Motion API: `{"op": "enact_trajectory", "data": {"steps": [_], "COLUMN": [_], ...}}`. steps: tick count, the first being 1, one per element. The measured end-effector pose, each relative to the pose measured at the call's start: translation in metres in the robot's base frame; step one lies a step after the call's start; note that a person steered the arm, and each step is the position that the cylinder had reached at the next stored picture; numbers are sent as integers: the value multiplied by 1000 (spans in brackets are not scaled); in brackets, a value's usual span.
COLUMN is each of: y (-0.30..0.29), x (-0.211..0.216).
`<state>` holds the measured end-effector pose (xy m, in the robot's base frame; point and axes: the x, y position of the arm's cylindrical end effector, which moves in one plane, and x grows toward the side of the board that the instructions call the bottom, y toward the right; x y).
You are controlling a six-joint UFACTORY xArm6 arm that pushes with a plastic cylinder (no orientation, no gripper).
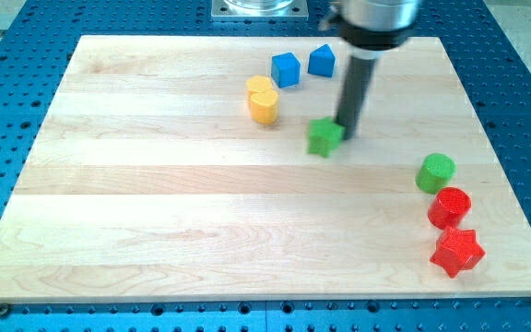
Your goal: Move the green circle into the green star
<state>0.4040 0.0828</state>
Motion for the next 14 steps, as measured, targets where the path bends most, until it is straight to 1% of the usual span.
{"op": "enact_trajectory", "data": {"steps": [1, 2, 3, 4, 5, 6, 7, 8, 9, 10, 11, 12, 14], "y": [46, 172, 229, 176, 128, 79, 105, 85, 28, 77, 155, 141, 67], "x": [2, 22, 70, 114, 86, 72, 64, 57, 56, 56, 54, 26, 26]}}
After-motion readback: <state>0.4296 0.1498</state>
